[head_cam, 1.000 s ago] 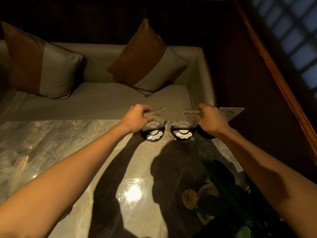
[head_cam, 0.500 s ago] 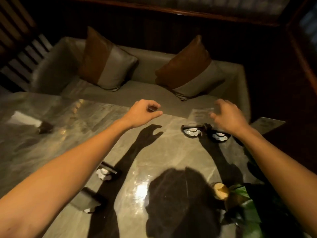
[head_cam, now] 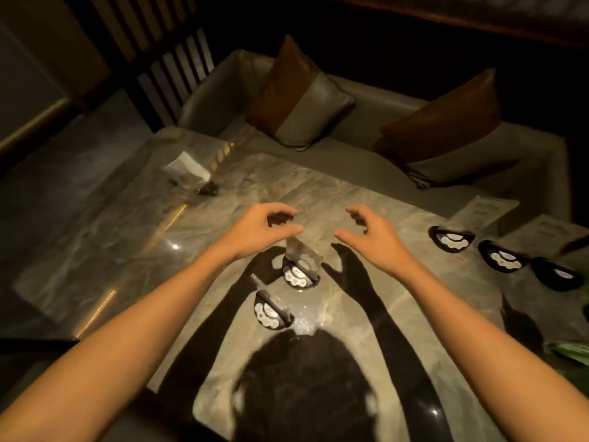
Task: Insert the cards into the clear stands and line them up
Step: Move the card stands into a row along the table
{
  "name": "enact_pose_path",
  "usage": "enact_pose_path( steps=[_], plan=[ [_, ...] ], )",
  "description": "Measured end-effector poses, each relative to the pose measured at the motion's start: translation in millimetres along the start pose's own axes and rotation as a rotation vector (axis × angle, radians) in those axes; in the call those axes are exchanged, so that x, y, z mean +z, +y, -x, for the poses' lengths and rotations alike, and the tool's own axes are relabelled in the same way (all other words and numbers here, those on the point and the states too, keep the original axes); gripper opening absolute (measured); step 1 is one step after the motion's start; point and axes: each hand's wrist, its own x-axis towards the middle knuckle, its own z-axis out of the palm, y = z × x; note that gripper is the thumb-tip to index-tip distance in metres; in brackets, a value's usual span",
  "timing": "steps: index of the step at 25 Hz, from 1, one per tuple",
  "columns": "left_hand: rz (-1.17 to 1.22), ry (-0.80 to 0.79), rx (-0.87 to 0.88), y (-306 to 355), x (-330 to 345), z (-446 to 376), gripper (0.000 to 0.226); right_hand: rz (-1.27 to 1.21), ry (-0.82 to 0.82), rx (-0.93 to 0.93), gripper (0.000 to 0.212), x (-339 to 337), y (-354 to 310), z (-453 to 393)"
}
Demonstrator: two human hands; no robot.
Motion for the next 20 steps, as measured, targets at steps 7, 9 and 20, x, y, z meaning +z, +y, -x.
enact_pose_path(
  steps=[7,9,20],
  plan=[
    [-0.012,-0.171,-0.087,-66.4,-15.0,61.0,0.068,0.035,-0.117,0.027,0.065,79.0,-20.6,12.6],
    [0.021,-0.181,-0.107,-76.8,-9.8,66.5,0.063,0.081,-0.116,0.008,0.053,87.5,-20.9,13.1],
    [0.010,-0.359,-0.037,-84.9,3.1,45.4,0.020,0.275,-0.032,0.079,0.019,70.8,-8.1,-9.0]
  ],
)
